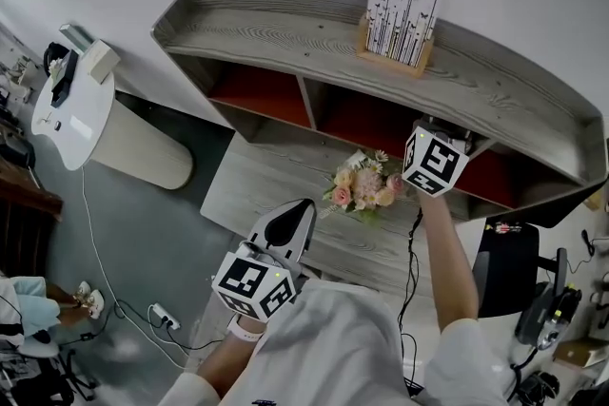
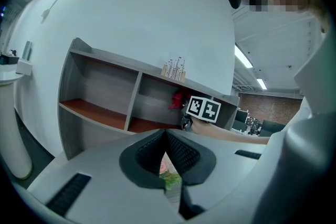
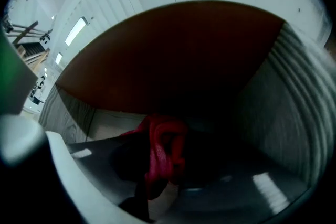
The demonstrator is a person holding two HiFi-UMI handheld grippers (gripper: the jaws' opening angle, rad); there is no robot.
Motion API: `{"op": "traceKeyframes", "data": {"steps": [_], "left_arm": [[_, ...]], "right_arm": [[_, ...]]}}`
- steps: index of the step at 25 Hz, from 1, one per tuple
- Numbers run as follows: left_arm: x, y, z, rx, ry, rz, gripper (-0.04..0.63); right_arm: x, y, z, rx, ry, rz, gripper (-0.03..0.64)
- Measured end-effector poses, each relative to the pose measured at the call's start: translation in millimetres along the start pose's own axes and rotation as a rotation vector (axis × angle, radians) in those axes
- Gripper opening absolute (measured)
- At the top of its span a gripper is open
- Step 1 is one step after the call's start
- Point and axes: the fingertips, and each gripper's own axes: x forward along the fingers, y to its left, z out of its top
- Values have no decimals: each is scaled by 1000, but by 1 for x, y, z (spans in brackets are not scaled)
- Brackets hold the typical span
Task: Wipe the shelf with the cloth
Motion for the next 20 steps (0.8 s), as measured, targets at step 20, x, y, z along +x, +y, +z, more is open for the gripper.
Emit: {"op": "traceKeyframes", "data": {"steps": [20], "left_arm": [[-18, 6, -5, -24, -15, 35, 6]], "right_arm": [[-15, 12, -77, -120, 431, -44, 126]]}}
